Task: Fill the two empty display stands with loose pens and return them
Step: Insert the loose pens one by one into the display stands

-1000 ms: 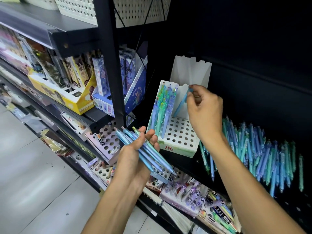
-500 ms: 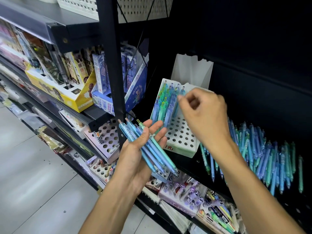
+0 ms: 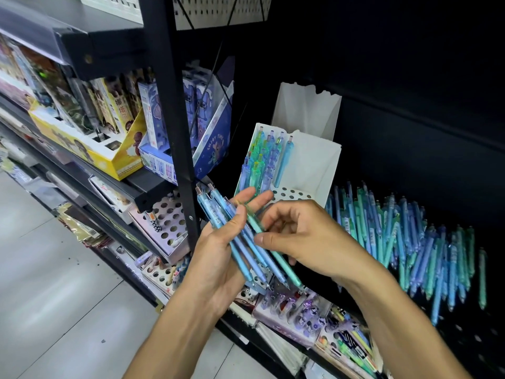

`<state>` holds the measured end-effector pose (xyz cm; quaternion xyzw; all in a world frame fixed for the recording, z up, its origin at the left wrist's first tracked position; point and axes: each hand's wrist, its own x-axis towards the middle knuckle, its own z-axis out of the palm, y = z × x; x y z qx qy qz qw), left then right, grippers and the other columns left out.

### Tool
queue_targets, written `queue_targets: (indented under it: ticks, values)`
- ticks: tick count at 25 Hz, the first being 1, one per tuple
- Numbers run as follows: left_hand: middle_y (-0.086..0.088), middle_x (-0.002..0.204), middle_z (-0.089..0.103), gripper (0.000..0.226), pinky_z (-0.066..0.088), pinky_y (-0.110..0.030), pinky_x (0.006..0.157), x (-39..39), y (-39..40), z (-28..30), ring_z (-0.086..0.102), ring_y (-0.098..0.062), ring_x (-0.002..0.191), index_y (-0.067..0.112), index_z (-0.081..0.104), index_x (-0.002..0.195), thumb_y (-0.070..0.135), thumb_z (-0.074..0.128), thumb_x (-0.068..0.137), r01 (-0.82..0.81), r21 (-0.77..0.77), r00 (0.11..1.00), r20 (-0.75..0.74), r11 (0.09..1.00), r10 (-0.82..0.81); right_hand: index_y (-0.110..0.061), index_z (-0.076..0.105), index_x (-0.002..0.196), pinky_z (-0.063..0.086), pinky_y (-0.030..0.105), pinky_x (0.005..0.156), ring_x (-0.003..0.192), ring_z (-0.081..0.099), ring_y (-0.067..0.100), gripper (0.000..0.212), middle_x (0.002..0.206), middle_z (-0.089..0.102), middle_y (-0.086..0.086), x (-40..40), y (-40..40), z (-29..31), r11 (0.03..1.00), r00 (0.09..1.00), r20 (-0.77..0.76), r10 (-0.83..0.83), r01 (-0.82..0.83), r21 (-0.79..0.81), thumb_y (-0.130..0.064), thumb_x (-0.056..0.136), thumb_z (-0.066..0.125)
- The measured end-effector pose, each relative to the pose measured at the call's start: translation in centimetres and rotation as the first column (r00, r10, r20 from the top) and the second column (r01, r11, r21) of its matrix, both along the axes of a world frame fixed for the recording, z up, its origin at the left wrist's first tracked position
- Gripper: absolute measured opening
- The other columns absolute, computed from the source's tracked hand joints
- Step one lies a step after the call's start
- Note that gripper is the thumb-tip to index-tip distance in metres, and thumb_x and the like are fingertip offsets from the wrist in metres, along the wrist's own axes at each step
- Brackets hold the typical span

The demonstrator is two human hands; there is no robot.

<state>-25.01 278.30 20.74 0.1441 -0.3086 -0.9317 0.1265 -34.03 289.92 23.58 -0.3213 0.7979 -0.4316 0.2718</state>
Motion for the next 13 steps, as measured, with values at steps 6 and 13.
queue_targets:
  ticks: [6, 13]
  values:
    - [-0.003, 0.080, 0.069, 0.023, 0.056, -0.028, 0.064, -0.5, -1.3, -1.0, 0.060, -0.013, 0.063, 0.011, 0.061, 0.118, 0.017, 0.049, 0.100, -0.155, 0.047, 0.983, 0.105, 0.987, 0.149, -0.012, 0.062, 0.088, 0.058, 0.031, 0.062, 0.065, 0.068, 0.017, 0.013, 0.079, 0.072, 0.006, -2.4, 1.2, 2.9, 0.827, 0.886, 0.000, -0.463, 0.432, -0.360, -0.012, 0.085, 0.075]
    - [-0.001, 0.072, 0.060, 0.025, 0.049, -0.024, 0.056, -0.3, -0.9, -1.3, 0.052, -0.010, 0.057, 0.013, 0.065, 0.114, 0.026, 0.050, 0.099, -0.158, 0.053, 0.978, 0.147, 0.986, 0.149, -0.017, 0.059, 0.085, 0.060, 0.038, 0.074, 0.076, 0.070, 0.015, 0.017, 0.083, 0.069, -0.001, -4.9, -2.7, 0.3, 0.738, 0.740, -0.217, -0.637, 0.504, -0.448, -0.019, 0.086, 0.076]
